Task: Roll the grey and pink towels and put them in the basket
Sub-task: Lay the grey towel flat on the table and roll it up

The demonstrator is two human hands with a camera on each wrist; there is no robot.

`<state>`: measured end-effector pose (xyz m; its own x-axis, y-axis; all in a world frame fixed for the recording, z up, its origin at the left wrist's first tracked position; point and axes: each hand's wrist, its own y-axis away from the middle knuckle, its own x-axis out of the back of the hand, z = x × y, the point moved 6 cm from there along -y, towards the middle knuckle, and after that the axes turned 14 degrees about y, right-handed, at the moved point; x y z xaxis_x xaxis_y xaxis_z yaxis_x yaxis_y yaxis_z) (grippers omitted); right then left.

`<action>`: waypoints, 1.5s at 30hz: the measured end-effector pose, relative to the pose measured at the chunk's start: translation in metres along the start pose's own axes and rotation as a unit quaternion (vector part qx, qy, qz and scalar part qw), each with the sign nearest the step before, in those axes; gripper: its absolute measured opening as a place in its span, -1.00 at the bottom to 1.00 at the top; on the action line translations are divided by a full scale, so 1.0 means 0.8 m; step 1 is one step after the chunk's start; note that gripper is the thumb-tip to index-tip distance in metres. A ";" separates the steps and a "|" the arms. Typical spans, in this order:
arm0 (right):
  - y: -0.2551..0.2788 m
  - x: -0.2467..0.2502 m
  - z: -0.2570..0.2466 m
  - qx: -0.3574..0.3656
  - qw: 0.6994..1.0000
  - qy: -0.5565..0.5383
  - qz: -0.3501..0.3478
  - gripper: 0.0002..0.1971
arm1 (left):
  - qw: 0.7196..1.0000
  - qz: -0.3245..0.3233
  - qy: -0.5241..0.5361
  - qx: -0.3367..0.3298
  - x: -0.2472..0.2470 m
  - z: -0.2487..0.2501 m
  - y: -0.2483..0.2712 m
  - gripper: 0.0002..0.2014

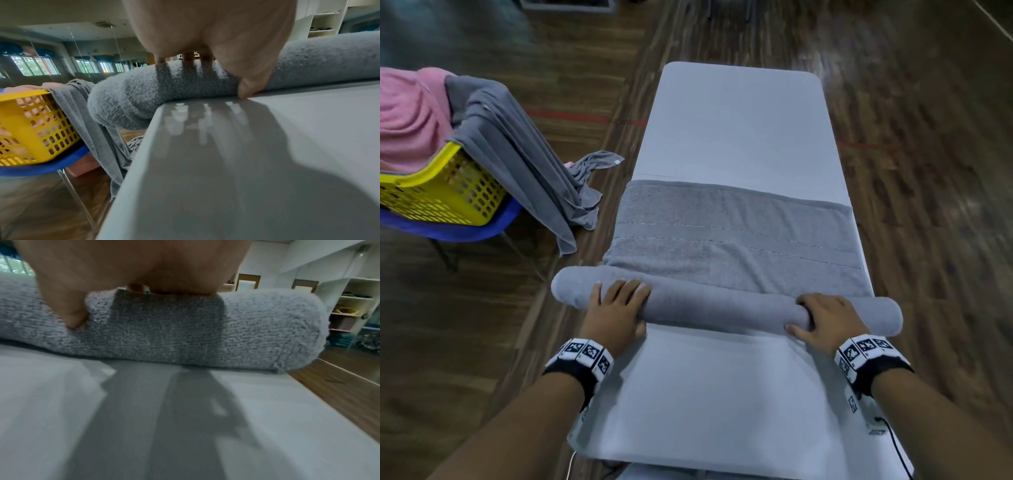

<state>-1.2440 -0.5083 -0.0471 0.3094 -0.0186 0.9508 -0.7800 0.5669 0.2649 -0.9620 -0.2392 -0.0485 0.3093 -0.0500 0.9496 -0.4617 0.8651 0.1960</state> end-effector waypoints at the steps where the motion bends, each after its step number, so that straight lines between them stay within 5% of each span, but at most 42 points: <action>1: -0.005 0.003 0.001 0.004 1.000 0.003 -0.008 -0.54 | 1.000 0.000 0.000 0.000 0.004 -0.001 -0.005 -0.41; 7: -0.053 0.023 0.001 -0.015 0.990 -0.045 -0.130 -0.70 | 0.996 -0.044 0.052 0.052 0.049 -0.015 -0.073 -0.64; 9: -0.063 0.041 0.002 -0.026 0.998 0.011 -0.061 -0.66 | 0.995 -0.031 0.062 0.071 0.061 -0.020 -0.082 -0.56; 11: -0.061 0.057 -0.006 -0.028 0.997 0.043 0.056 -0.63 | 0.999 0.035 0.018 0.037 0.069 -0.013 -0.079 -0.52; 13: -0.049 0.054 -0.022 -0.005 0.994 0.026 0.102 -0.55 | 0.998 0.064 -0.017 -0.006 0.059 -0.001 -0.062 -0.56; 18: -0.018 0.010 -0.042 0.031 0.999 0.024 0.023 -0.29 | 0.999 -0.010 -0.012 0.028 0.015 -0.005 -0.034 -0.43; 26: -0.059 0.053 -0.015 -0.019 1.000 -0.005 -0.014 -0.70 | 0.993 -0.109 0.033 0.042 0.061 -0.011 -0.104 -0.62; 31: -0.050 0.053 0.001 -0.068 0.994 -0.001 0.089 -0.57 | 0.997 0.074 -0.010 -0.017 0.074 0.001 -0.086 -0.64; 36: -0.025 0.006 -0.016 -0.043 0.998 0.037 0.024 -0.29 | 0.999 -0.019 -0.037 0.017 0.010 -0.001 -0.043 -0.36; 45: -0.072 0.056 0.003 -0.056 0.998 0.017 -0.028 -0.78 | 0.994 -0.076 0.060 0.051 0.064 -0.016 -0.112 -0.72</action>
<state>-1.1863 -0.5439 -0.0193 0.3704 -0.0269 0.9285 -0.6951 0.6550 0.2963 -0.8940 -0.3124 -0.0205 0.4757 -0.1123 0.8724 -0.4816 0.7967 0.3651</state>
